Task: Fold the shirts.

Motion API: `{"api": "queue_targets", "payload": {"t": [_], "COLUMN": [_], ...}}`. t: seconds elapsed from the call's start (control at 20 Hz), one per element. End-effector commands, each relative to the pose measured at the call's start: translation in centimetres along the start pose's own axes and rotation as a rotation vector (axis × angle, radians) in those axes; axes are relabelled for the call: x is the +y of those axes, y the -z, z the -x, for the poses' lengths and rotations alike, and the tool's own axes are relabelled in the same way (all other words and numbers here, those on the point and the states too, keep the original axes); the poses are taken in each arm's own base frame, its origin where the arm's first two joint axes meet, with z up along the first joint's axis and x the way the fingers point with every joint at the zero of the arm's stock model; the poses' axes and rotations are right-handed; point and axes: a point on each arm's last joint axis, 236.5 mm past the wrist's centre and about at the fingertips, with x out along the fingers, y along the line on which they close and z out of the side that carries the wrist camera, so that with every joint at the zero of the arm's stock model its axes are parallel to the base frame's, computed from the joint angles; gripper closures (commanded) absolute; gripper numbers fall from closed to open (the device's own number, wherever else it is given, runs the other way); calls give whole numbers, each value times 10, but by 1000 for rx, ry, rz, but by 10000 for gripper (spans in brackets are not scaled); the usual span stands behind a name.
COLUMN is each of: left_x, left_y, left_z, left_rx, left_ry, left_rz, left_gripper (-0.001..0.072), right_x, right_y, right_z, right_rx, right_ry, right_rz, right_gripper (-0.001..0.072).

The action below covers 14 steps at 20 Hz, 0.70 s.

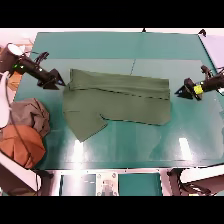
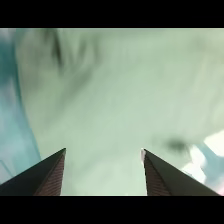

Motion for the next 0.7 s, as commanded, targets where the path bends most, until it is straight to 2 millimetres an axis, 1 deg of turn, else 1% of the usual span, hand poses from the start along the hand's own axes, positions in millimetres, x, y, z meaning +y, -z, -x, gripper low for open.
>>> {"api": "queue_targets", "payload": {"t": [0.0, 0.1, 0.15, 0.2, 0.25, 0.3, 0.45, 0.5, 0.65], "left_x": [0, 4, 13, 18, 21, 22, 33, 34, 23], "left_y": [62, 106, 126, 146, 160, 169, 183, 183, 163], "left_z": [7, -4, -11, -20, -29, -40, -74, -81, -93], "left_rx": [22, -21, -38, -61, -89, -119, -158, -181, -264], "left_ry": [1, -23, -63, -84, -89, -84, -49, -31, 53], "left_rz": [76, 104, 120, 140, 158, 175, 267, 288, 299], "left_gripper": [162, 160, 160, 160, 159, 160, 160, 160, 161], "right_x": [-31, -45, -51, -54, -55, -52, -34, -29, -23], "right_y": [64, 106, 127, 142, 155, 161, 160, 160, 146], "right_z": [1, -6, -10, -15, -19, -24, -41, -48, -65], "right_rx": [-13, -21, -33, -45, -60, -86, -153, -159, -222], "right_ry": [83, 88, 90, 92, 87, 62, -55, -84, -94], "right_rz": [-77, -162, -202, -230, -247, -262, -303, -322, -328], "right_gripper": [501, 499, 481, 374, 283, 275, 269, 268, 268]}}
